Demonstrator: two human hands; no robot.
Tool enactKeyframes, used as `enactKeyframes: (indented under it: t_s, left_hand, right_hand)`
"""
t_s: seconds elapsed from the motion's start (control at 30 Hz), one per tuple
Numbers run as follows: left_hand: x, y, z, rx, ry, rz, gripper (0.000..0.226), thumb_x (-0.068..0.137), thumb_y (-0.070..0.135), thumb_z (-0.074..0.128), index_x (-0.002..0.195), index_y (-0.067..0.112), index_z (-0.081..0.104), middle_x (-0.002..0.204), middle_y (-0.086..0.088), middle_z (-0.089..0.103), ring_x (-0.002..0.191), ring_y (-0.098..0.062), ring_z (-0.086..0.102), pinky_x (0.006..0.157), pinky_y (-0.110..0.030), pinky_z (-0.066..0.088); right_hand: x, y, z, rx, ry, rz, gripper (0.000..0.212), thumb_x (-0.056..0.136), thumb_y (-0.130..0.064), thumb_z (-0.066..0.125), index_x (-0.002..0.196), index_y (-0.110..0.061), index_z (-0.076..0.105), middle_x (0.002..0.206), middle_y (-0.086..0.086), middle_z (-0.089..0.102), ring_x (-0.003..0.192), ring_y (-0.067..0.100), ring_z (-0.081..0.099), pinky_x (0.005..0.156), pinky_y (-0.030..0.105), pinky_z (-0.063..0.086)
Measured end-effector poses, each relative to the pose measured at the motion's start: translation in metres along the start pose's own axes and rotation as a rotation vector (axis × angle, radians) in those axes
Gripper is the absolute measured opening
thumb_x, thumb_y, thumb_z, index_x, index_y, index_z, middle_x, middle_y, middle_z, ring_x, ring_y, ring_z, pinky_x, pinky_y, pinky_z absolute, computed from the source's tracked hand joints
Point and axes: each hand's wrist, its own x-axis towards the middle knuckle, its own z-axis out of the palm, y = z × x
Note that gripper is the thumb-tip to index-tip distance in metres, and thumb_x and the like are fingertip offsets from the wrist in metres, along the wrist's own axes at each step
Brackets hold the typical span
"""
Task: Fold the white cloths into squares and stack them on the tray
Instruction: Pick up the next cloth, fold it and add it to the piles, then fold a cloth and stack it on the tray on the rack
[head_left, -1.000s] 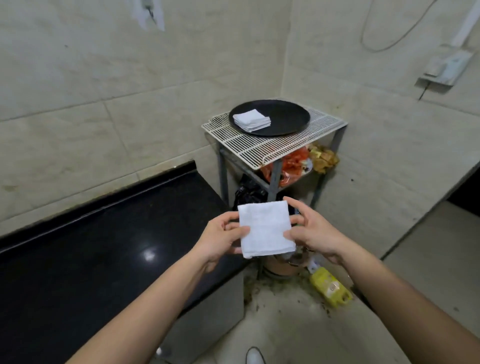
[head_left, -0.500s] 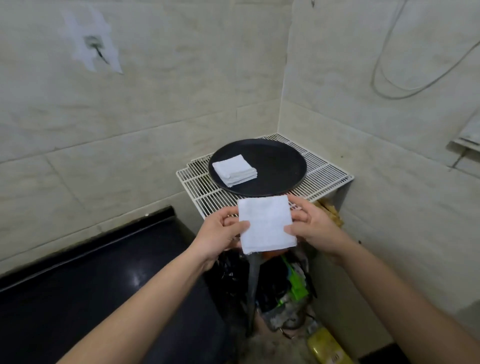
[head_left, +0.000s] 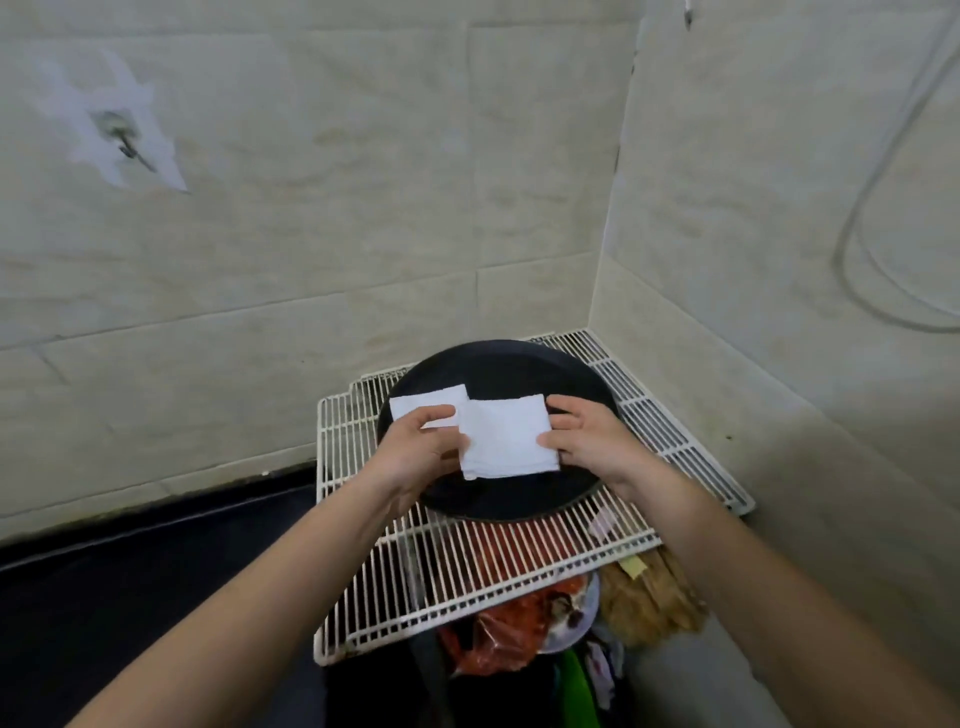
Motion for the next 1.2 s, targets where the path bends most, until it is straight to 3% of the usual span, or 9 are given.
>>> enactKeyframes:
  t_s: [0.27, 0.53, 0.63, 0.77, 0.87, 0.93, 1.03, 1.13, 1.2]
  left_hand:
    - [0.070, 0.001, 0.047, 0.246, 0.109, 0.034, 0.037, 0.083, -0.013, 0.059, 0.114, 0.007, 0.062, 0.085, -0.005, 0.060, 0.072, -0.018, 0.060, 0.060, -0.028, 0.054]
    - [0.102, -0.013, 0.047, 0.432, 0.017, -0.064, 0.044, 0.062, 0.012, 0.067, 0.103, -0.003, 0.062, 0.074, -0.007, 0.058, 0.074, -0.026, 0.062, 0.091, -0.048, 0.056]
    - [0.096, -0.006, 0.053, 0.441, -0.015, -0.100, 0.045, 0.079, 0.010, 0.069, 0.122, 0.009, 0.054, 0.086, -0.003, 0.057, 0.084, -0.024, 0.061, 0.096, -0.049, 0.053]
    - [0.096, -0.003, 0.056, 0.407, -0.025, -0.144, 0.057, 0.090, 0.008, 0.063, 0.142, 0.002, 0.041, 0.096, -0.004, 0.057, 0.092, -0.024, 0.060, 0.101, -0.048, 0.050]
    - [0.089, 0.004, 0.056, 0.353, -0.066, -0.161, 0.058, 0.093, 0.010, 0.061, 0.146, 0.004, 0.038, 0.125, -0.010, 0.056, 0.107, -0.023, 0.059, 0.103, -0.044, 0.049]
    - [0.078, 0.017, 0.053, 0.295, -0.066, -0.082, 0.056, 0.095, 0.010, 0.059, 0.146, 0.003, 0.039, 0.142, -0.011, 0.048, 0.117, -0.024, 0.056, 0.101, -0.041, 0.051]
    - [0.053, 0.041, 0.040, 0.367, 0.014, 0.199, 0.048, 0.100, 0.020, 0.053, 0.145, 0.008, 0.043, 0.147, -0.008, 0.048, 0.124, -0.020, 0.052, 0.107, -0.040, 0.045]
    - [0.030, 0.040, 0.002, 0.939, 0.291, 0.588, 0.054, 0.103, 0.042, 0.039, 0.151, 0.017, 0.034, 0.159, -0.005, 0.031, 0.147, -0.021, 0.026, 0.119, -0.037, 0.024]
    - [0.012, 0.024, -0.036, 1.222, 0.496, 0.681, 0.061, 0.101, 0.052, 0.027, 0.154, 0.022, 0.026, 0.164, -0.007, 0.015, 0.152, -0.024, 0.008, 0.121, -0.045, 0.015]
  right_hand:
    - [0.070, -0.005, -0.035, -0.068, 0.061, -0.001, 0.069, 0.087, 0.007, 0.062, 0.150, -0.008, 0.037, 0.134, 0.012, 0.060, 0.116, 0.026, 0.062, 0.101, 0.043, 0.051]
    - [0.084, 0.006, -0.040, -0.228, 0.070, 0.063, 0.072, 0.090, 0.001, 0.063, 0.154, -0.008, 0.031, 0.149, 0.014, 0.045, 0.134, 0.027, 0.048, 0.106, 0.036, 0.044]
    - [0.084, 0.009, -0.041, -0.285, 0.070, 0.066, 0.070, 0.090, -0.001, 0.062, 0.153, -0.011, 0.033, 0.148, 0.012, 0.047, 0.133, 0.027, 0.049, 0.106, 0.040, 0.045]
    - [0.082, 0.011, -0.041, -0.348, 0.051, 0.073, 0.069, 0.090, -0.001, 0.062, 0.152, -0.013, 0.035, 0.147, 0.011, 0.049, 0.132, 0.027, 0.050, 0.105, 0.040, 0.046]
    - [0.081, 0.007, -0.044, -0.378, 0.076, 0.052, 0.066, 0.091, -0.005, 0.062, 0.151, -0.015, 0.037, 0.147, 0.010, 0.049, 0.131, 0.026, 0.051, 0.106, 0.039, 0.045]
    - [0.077, -0.005, -0.045, -0.432, 0.109, -0.018, 0.059, 0.095, -0.010, 0.058, 0.150, -0.015, 0.038, 0.148, 0.008, 0.048, 0.131, 0.025, 0.051, 0.107, 0.036, 0.042]
    - [0.075, -0.026, -0.040, -0.662, 0.221, -0.239, 0.050, 0.101, -0.022, 0.047, 0.150, -0.015, 0.039, 0.150, 0.009, 0.046, 0.135, 0.026, 0.046, 0.112, 0.039, 0.038]
    - [0.069, -0.037, -0.017, -0.918, 0.352, -0.442, 0.055, 0.104, -0.041, 0.038, 0.153, -0.016, 0.033, 0.160, 0.013, 0.029, 0.148, 0.030, 0.025, 0.120, 0.046, 0.024]
    - [0.061, -0.039, 0.014, -1.018, 0.351, -0.556, 0.061, 0.103, -0.051, 0.031, 0.156, -0.020, 0.026, 0.164, 0.015, 0.015, 0.152, 0.031, 0.011, 0.123, 0.048, 0.013]
